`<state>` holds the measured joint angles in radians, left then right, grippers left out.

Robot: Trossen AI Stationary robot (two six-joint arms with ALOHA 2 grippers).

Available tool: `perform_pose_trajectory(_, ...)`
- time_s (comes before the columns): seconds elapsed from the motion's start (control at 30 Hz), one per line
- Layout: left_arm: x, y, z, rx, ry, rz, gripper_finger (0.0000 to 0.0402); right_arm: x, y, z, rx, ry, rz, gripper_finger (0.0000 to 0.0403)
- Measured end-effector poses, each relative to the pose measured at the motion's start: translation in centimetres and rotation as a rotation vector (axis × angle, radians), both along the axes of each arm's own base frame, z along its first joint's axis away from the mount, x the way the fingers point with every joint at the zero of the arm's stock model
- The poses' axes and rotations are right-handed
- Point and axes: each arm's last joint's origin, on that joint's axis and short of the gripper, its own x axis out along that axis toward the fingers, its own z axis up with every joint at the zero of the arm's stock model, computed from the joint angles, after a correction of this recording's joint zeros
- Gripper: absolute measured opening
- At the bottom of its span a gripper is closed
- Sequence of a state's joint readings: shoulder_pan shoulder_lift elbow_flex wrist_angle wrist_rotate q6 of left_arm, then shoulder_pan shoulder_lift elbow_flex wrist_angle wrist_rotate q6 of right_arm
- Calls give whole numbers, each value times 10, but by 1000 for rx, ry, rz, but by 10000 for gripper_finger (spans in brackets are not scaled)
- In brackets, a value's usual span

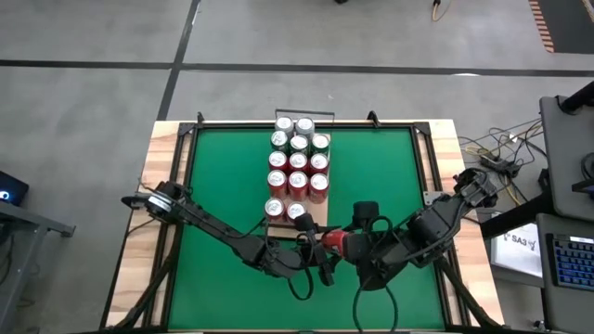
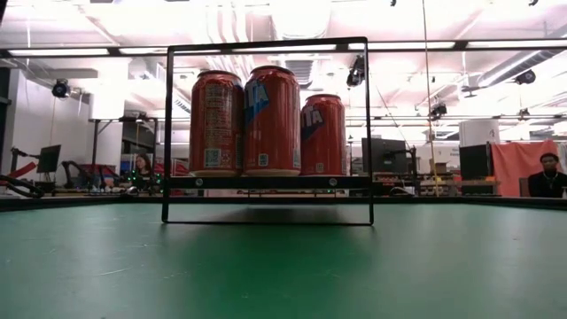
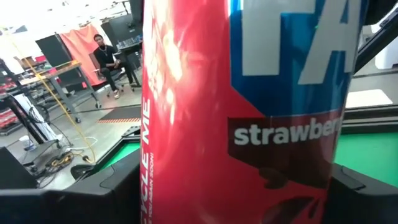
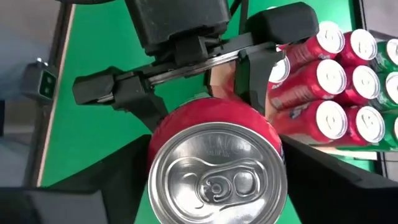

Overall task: Place canned beverage on shelf
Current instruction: Put the orange soda can on the shelf and aligned with the other orange soda can

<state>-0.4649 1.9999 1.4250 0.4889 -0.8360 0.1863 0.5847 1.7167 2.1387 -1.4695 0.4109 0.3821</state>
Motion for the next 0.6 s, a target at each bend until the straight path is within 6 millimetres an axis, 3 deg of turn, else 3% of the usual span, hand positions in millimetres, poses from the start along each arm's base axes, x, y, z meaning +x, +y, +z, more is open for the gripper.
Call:
perform_pose_trajectory(0.17,-1,-2,0,-17,-7,-2,285,3,-6,2,35,1,-13,286)
perform_pose_trajectory(0.37,-5,-4,11,44,-8,8,384,-1,-27,13,183,14,-117,286)
perform_pose_trajectory(0.6,-31,-1,44,314,152,94,354,-17,-73,30,402,105,-337,286)
